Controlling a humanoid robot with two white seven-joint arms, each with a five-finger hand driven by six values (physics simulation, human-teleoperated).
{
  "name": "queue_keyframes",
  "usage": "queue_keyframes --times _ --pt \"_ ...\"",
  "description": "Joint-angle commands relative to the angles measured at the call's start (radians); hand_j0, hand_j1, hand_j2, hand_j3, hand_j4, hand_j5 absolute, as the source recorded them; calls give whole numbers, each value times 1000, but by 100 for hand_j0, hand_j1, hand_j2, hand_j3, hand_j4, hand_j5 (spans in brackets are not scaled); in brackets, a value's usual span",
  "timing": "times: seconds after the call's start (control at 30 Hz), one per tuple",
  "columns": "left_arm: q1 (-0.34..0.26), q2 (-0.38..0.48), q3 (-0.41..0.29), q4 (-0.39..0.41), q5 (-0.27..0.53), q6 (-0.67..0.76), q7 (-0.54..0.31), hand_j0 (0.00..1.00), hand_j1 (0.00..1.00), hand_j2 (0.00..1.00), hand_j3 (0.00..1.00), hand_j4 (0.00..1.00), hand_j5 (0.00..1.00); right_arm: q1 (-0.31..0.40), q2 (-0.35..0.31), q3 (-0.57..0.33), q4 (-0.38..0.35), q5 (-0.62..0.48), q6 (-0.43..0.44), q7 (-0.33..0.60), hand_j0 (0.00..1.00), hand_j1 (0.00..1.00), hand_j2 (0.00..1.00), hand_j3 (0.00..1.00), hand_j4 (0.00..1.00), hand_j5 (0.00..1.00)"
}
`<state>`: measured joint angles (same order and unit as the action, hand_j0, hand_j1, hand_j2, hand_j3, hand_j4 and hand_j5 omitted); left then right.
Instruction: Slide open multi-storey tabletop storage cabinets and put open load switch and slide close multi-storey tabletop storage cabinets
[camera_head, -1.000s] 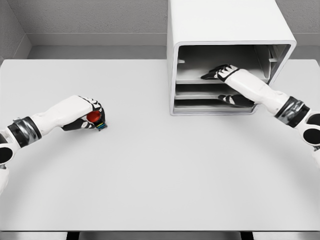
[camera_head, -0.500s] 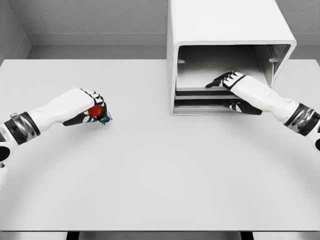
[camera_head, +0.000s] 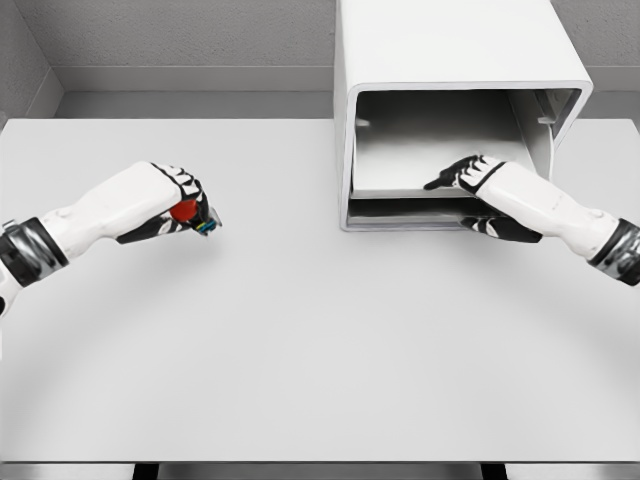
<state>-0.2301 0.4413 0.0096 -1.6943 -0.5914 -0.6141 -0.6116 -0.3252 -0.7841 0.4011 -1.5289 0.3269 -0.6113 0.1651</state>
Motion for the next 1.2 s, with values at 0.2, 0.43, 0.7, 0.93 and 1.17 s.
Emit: queue_keyframes --times 0.2,0.43,0.7,0.93,1.17 --pt "5 -1 24 -59 13 3 1 37 37 37 37 37 37 40 -32 -56 -62 -12 0 1 74 74 74 74 74 74" --pt "11 -1 38 -102 24 3 1 37 37 37 37 37 37 61 -55 -64 -77 -31 0 1 74 74 74 74 74 74" --pt "11 -7 36 -107 45 3 1 37 37 37 37 37 37 106 -76 -99 -106 -37 0 1 75 75 75 75 75 75" --pt "2 -12 35 -107 48 3 1 37 37 37 37 37 37 127 -92 -100 -132 -40 0 1 76 76 76 76 76 76" --pt "-5 -29 32 -107 59 3 1 37 37 37 37 37 37 187 -107 -151 -165 -45 0 1 77 77 77 77 77 77"
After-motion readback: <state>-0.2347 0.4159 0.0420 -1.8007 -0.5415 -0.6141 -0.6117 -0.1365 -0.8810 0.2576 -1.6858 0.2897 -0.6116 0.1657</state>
